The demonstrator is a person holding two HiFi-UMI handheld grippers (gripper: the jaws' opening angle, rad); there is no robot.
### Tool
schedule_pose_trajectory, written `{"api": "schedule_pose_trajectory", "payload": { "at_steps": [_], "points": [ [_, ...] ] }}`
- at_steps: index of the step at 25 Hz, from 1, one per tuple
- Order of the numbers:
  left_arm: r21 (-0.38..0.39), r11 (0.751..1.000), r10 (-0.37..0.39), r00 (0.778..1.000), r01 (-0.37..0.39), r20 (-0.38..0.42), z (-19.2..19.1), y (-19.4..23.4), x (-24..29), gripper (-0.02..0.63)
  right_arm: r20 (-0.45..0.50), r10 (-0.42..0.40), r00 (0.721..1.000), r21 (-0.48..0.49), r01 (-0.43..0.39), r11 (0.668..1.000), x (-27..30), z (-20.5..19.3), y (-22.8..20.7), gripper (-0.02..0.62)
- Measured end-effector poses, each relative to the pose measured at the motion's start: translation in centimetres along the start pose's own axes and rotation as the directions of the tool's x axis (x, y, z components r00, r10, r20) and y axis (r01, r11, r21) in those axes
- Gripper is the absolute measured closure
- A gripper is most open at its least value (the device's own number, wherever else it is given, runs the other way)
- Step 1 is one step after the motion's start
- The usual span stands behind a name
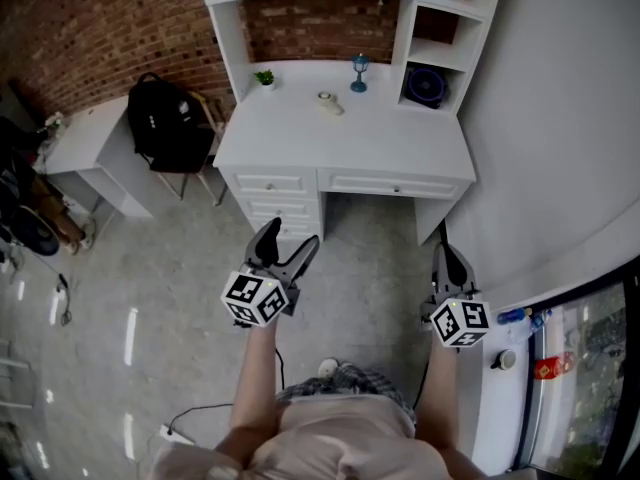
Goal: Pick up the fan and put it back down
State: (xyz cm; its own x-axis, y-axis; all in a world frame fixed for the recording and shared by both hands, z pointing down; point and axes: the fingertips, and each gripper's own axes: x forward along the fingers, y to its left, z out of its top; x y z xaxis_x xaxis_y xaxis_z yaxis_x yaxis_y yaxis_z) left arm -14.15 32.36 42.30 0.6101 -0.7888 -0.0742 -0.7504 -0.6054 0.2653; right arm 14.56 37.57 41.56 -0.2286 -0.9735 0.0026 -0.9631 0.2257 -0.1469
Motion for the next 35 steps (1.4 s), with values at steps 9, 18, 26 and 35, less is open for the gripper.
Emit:
{"api": "schedule_pose_trajectory", "payload": {
  "at_steps": [9, 18, 26, 35],
  "points": [
    [0.001, 0.999, -0.036, 0.999, 0.036, -0.019, -0.3, 1.4, 3.1, 0.235, 0.019, -0.052, 0.998, 0.017, 0.051, 0.999, 1.7, 0.1, -1.1, 0.580],
    [0.002, 0.999, -0.035, 0.999, 0.035, -0.026, 0.0, 4.7, 8.2, 0.235, 0.016, -0.043, 0.999, 0.018, 0.043, 0.999, 7.3, 0.3, -2.4, 0.580],
    [0.015, 1.000, 0.016, 1.000, -0.015, -0.022, -1.4, 10.5, 18.8, 0.235, 0.006, 0.005, 1.000, 0.020, -0.005, 1.000, 19.5, -1.1, -7.9, 0.580],
    [0.033, 0.993, 0.116, 0.993, -0.115, -0.030, 0.0, 18.9, 36.6, 0.235, -0.035, 0.119, 0.992, 0.032, -0.118, 0.993, 39.8, 0.6, -14.7, 0.580]
  ]
}}
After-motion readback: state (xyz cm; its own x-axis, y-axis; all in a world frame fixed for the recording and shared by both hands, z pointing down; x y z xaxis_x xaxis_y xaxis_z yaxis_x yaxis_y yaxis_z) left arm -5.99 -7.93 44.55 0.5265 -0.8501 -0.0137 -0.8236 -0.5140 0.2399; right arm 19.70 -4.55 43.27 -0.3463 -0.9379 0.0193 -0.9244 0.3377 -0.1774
